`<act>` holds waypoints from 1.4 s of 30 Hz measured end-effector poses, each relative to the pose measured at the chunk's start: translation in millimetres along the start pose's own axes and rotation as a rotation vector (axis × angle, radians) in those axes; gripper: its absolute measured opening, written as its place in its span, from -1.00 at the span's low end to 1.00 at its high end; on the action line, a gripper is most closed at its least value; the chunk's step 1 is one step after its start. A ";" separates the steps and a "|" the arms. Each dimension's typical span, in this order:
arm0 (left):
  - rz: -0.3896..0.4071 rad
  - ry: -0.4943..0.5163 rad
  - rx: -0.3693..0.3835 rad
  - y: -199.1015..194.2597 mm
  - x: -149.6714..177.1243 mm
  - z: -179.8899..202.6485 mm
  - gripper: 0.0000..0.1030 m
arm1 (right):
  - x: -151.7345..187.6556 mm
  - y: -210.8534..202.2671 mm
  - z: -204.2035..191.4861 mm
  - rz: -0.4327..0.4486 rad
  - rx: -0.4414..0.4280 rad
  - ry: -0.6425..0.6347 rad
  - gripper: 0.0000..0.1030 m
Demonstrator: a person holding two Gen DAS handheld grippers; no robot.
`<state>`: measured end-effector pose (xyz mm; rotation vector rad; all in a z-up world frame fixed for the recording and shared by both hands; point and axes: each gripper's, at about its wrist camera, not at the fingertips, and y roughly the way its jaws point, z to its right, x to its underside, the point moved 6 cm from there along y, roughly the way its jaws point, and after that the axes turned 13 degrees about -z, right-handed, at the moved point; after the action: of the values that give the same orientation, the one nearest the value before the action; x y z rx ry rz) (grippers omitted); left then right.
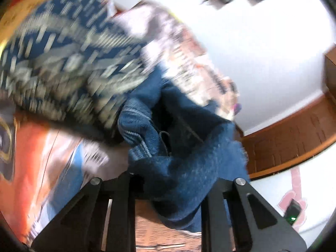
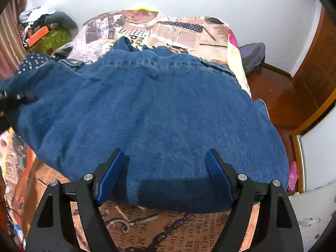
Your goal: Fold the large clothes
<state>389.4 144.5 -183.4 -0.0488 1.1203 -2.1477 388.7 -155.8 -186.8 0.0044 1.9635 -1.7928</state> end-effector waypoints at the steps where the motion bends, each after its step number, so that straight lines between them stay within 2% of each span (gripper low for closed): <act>1: 0.028 0.034 0.017 -11.7 -6.9 16.3 -0.66 | -2.2 -3.0 -2.3 0.004 -0.004 -0.004 0.50; 6: 0.178 0.175 0.053 -56.0 -26.9 87.1 -0.69 | -20.1 -23.8 -25.9 0.049 -0.020 -0.057 0.50; 9: 0.265 0.202 0.073 -85.0 -35.1 106.1 -0.69 | -31.1 -32.7 -47.4 0.077 -0.040 -0.096 0.50; 12: 0.333 0.250 0.023 -94.5 -42.7 117.2 -0.69 | -39.6 -29.9 -77.0 0.080 -0.076 -0.140 0.50; 15: 0.349 0.296 -0.059 -89.1 -37.4 112.7 -0.69 | -39.2 -7.6 -109.9 0.033 -0.110 -0.194 0.50; 19: 0.296 0.279 -0.123 -62.7 -39.7 89.2 -0.70 | -30.1 34.4 -141.8 -0.056 -0.138 -0.242 0.50; 21: 0.266 0.260 -0.132 -53.6 -32.8 77.0 -0.70 | -26.5 56.6 -147.4 -0.133 -0.181 -0.229 0.50; 23: 0.258 0.259 -0.132 -47.6 -28.2 75.2 -0.70 | -24.2 65.5 -144.8 -0.169 -0.226 -0.211 0.50; 27: 0.258 0.310 -0.112 -41.4 -25.0 92.8 -0.70 | -21.3 49.9 -128.9 -0.163 -0.294 -0.179 0.50; 29: 0.247 0.342 -0.093 -36.1 -23.3 110.3 -0.70 | -20.7 34.1 -111.0 -0.122 -0.300 -0.148 0.50; 33: 0.215 0.417 -0.054 -19.1 -5.8 148.0 -0.70 | -15.6 1.7 -64.0 -0.018 -0.250 -0.076 0.50; 37: 0.149 0.501 -0.026 12.6 20.4 183.4 -0.70 | -11.9 -17.2 -17.7 0.044 -0.177 0.005 0.50; 40: 0.058 0.544 0.007 42.8 47.9 202.5 -0.70 | 3.1 -27.8 17.3 0.062 -0.109 0.066 0.50; 42: -0.033 0.584 0.019 68.7 71.4 212.1 -0.70 | 11.0 -33.9 35.8 0.055 -0.071 0.098 0.50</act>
<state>445.9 -73.8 -120.7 0.6067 1.4197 -2.2652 380.4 -197.7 -159.8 0.1245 2.0742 -1.7166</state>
